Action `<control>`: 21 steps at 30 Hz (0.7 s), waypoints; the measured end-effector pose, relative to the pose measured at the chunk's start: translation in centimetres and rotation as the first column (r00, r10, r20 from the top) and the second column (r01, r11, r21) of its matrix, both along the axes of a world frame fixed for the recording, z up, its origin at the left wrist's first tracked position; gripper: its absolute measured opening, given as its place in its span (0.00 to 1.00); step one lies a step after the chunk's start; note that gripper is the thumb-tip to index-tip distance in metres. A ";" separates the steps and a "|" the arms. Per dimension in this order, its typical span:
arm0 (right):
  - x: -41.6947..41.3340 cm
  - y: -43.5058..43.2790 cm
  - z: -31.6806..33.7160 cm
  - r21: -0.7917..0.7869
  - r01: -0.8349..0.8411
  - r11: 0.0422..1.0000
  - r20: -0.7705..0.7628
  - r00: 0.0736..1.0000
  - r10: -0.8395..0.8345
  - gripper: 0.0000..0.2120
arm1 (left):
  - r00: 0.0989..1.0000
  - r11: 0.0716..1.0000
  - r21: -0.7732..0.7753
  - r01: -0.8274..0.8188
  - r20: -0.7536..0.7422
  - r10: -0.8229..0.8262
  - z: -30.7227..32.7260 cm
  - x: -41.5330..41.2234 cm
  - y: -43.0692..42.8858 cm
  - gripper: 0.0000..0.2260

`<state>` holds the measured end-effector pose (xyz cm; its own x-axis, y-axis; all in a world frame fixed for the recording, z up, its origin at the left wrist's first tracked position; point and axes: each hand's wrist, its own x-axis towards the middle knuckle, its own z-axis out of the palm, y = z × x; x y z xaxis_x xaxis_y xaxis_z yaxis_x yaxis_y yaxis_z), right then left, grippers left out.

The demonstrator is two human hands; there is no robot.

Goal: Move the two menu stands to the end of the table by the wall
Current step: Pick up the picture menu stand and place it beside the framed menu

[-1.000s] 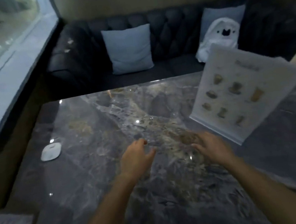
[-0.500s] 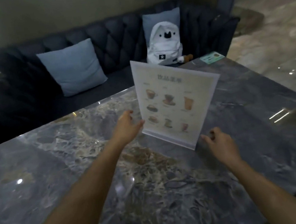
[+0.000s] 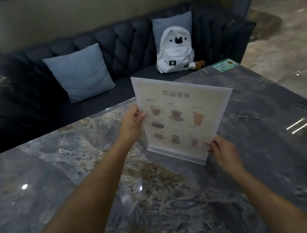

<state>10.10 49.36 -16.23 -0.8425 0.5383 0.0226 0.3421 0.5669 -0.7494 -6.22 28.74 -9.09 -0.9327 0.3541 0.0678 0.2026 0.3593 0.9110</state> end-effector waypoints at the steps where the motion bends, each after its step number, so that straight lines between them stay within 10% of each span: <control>1: -0.1 0.0 0.1 -0.012 0.005 1.000 -0.005 1.000 -0.005 0.10 | 1.000 1.000 -0.011 -0.014 -0.015 0.014 -0.1 0.3 -0.5 0.08; 21: -7.8 -15.5 2.0 -0.096 -0.503 0.859 -0.066 0.864 0.499 0.05 | 0.878 0.880 -0.028 -0.474 -0.088 0.470 1.5 8.6 -22.9 0.07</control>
